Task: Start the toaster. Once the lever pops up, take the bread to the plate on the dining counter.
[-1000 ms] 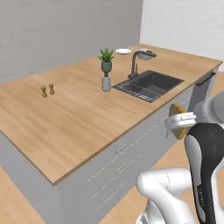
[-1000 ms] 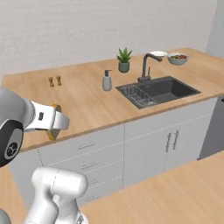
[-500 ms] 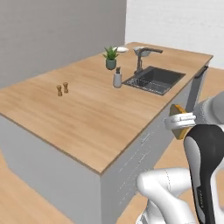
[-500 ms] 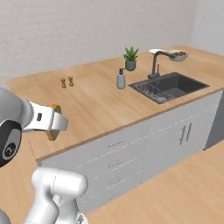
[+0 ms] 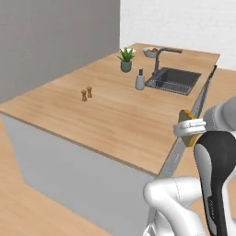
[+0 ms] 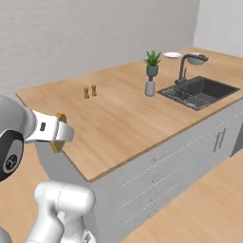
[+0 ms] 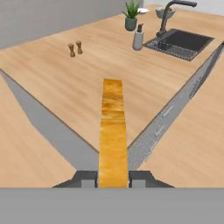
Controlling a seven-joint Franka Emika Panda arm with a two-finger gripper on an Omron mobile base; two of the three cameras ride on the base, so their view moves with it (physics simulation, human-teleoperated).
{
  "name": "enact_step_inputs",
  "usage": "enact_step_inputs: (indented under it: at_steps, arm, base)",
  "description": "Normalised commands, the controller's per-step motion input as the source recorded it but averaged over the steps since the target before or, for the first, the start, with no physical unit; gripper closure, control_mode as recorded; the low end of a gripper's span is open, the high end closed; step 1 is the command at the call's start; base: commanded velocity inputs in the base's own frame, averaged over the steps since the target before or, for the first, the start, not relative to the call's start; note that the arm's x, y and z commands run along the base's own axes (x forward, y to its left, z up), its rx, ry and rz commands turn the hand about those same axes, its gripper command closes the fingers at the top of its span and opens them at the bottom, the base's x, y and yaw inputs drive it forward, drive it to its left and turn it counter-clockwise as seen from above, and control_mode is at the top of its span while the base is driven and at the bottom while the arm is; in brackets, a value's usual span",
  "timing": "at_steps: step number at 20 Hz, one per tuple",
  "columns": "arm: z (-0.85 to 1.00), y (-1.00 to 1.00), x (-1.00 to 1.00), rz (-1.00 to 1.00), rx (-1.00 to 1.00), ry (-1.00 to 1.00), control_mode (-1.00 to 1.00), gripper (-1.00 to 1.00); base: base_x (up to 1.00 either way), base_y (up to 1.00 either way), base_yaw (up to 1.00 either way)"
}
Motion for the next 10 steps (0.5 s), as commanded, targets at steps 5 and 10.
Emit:
enact_step_inputs:
  at_steps: [5,10]
  arm:
    - [0.00,0.00,0.00,0.00,0.00,0.00,1.00,1.00]
    - [0.00,0.00,0.00,0.00,0.00,0.00,1.00,1.00]
  base:
    - [0.02,1.00,-0.35]
    - [0.02,1.00,-0.34]
